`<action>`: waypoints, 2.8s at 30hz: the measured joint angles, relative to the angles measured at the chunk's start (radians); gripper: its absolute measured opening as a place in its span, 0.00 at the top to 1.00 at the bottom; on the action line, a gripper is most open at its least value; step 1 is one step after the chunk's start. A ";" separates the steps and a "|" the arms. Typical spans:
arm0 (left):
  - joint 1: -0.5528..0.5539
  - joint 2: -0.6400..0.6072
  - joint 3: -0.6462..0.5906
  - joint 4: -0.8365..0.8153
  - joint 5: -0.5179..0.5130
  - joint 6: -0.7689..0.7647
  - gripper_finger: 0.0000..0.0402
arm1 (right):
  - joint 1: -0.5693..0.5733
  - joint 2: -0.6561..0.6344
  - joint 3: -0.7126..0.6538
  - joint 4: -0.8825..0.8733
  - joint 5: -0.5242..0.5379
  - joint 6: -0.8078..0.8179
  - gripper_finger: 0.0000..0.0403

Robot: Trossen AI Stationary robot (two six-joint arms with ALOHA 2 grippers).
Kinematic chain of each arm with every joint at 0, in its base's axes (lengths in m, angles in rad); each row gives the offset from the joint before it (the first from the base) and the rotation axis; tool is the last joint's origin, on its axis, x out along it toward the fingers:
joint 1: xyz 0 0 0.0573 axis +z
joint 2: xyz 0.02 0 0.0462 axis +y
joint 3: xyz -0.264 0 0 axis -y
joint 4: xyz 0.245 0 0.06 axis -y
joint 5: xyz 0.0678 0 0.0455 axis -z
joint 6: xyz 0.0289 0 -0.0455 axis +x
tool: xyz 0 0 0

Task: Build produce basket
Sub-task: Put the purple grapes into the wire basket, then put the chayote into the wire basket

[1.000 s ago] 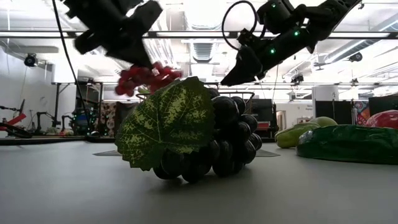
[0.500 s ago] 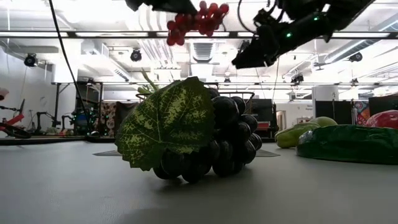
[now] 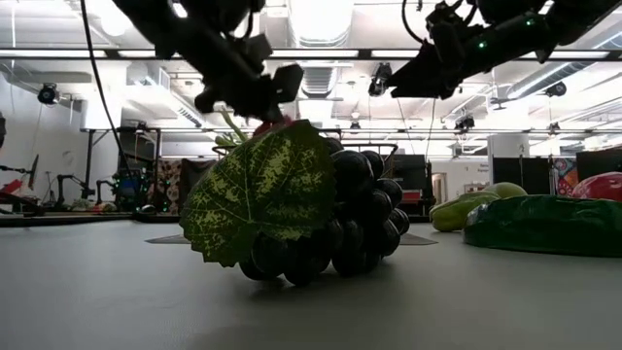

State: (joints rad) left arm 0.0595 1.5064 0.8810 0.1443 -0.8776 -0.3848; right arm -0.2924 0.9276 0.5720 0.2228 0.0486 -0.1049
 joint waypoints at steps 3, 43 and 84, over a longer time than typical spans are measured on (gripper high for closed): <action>0.014 0.001 -0.024 0.003 0.000 -0.024 1.00 | 0.000 -0.005 -0.006 0.001 0.000 0.000 0.19; -0.088 -0.150 -0.013 0.004 0.014 0.254 0.63 | 0.000 0.000 0.033 -0.027 0.003 0.119 0.19; -0.235 -0.310 -0.193 0.066 0.297 0.575 0.63 | -0.003 -0.008 0.346 -0.657 0.026 0.513 0.19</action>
State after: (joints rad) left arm -0.1757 1.1965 0.6884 0.2101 -0.5808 0.1905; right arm -0.2951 0.9199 0.9184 -0.4341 0.0743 0.4078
